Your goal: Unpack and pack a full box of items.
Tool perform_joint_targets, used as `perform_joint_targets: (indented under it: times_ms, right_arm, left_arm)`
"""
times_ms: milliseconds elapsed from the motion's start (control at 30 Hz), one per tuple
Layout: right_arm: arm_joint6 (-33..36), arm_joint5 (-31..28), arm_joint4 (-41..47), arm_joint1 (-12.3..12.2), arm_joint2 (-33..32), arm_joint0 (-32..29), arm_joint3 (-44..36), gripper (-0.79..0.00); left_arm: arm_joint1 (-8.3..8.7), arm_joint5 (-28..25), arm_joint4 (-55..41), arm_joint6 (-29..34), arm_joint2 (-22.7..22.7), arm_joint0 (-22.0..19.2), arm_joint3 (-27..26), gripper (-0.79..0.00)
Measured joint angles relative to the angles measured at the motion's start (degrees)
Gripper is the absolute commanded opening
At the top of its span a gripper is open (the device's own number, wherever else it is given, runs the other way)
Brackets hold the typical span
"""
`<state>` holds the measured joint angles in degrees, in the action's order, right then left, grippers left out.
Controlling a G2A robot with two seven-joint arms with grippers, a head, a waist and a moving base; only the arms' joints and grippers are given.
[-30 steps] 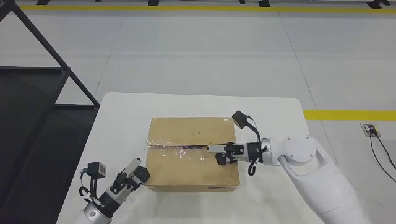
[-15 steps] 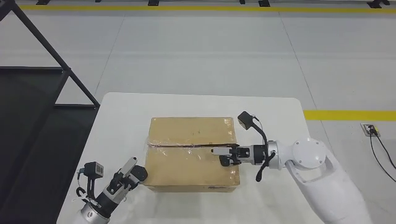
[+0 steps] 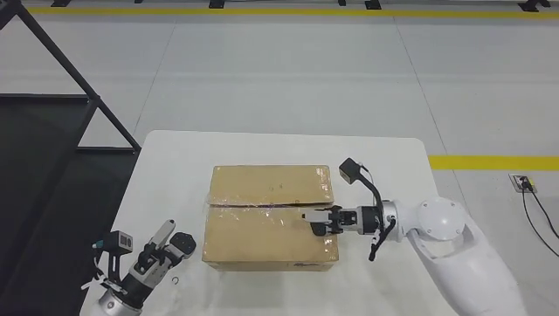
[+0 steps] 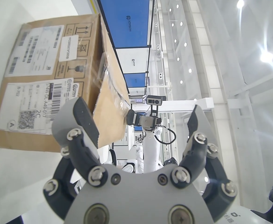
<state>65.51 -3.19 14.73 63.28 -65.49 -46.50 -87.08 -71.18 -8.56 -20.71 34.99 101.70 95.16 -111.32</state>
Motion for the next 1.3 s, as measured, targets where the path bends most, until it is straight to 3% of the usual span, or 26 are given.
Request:
perform_joint_targets:
  times_ms: [600, 1300]
  right_arm:
    - [-1.26, 8.92, 1.27, 1.24, 5.88, 4.55, 2.75, 0.000]
    - [-3.16, -1.41, 7.38, 2.14, 5.89, 5.35, 5.05, 0.000]
  left_arm:
    - [0.45, 0.13, -0.38, -0.67, -0.52, -0.52, 0.74, 0.000]
    - [0.96, -0.03, -0.74, -1.15, -0.82, -1.38, 2.40, 0.000]
